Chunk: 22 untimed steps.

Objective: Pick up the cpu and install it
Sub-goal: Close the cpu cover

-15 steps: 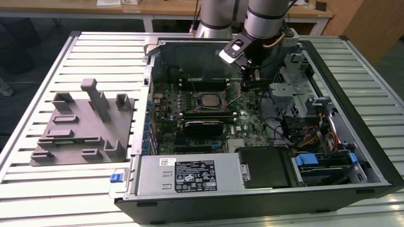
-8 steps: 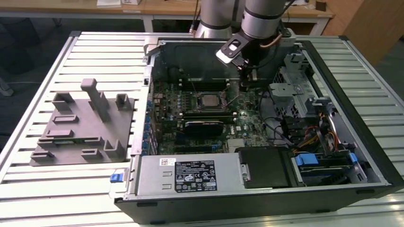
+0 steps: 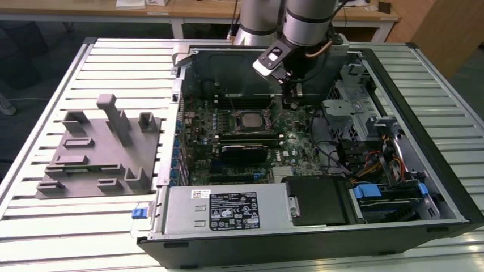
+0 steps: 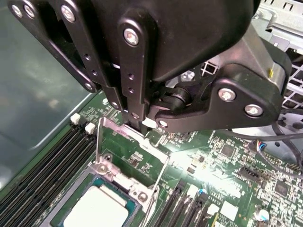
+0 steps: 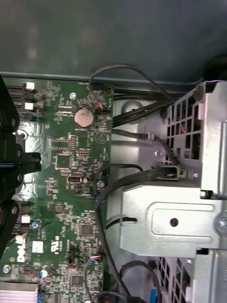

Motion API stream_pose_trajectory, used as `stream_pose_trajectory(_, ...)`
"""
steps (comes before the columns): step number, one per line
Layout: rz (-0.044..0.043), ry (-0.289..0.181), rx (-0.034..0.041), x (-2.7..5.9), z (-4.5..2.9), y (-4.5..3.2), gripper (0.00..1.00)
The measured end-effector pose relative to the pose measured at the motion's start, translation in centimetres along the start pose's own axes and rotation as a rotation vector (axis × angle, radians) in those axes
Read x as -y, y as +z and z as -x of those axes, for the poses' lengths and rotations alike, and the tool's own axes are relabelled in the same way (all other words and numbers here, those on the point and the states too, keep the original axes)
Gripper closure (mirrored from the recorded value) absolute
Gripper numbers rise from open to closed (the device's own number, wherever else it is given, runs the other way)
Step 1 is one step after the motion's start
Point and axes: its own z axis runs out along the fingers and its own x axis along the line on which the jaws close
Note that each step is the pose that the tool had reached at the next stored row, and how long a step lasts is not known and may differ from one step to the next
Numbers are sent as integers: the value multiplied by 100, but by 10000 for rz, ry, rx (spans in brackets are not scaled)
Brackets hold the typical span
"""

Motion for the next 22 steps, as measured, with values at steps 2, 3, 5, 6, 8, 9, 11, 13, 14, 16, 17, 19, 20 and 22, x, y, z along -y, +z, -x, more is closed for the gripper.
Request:
stream_pose_trajectory(2, 0, 0, 0, 28, -3, 1, 89)
stream_pose_trajectory(3, 1, 0, -2, 40, -5, 2, 89)
stream_pose_trajectory(5, 1, 0, -1, 67, -9, 5, 89)
stream_pose_trajectory(6, 0, 0, -1, 83, -11, 6, 89)
stream_pose_trajectory(8, 0, 0, -1, 112, -14, 9, 89)
stream_pose_trajectory(9, 1, 0, -1, 125, -16, 10, 89)
stream_pose_trajectory(11, 0, 0, 0, 155, -19, 12, 89)
stream_pose_trajectory(13, 1, 1, 0, 186, -22, 15, 89)
stream_pose_trajectory(14, 0, 0, 0, 201, -24, 17, 89)
stream_pose_trajectory(16, 0, 0, 0, 231, -27, 19, 89)
stream_pose_trajectory(17, 0, 0, 0, 245, -29, 20, 89)
stream_pose_trajectory(19, 1, 0, -1, 266, -33, 24, 89)
stream_pose_trajectory(20, 0, 0, 0, 273, -34, 26, 89)
stream_pose_trajectory(22, 0, 0, 1, 293, -37, 32, 89)
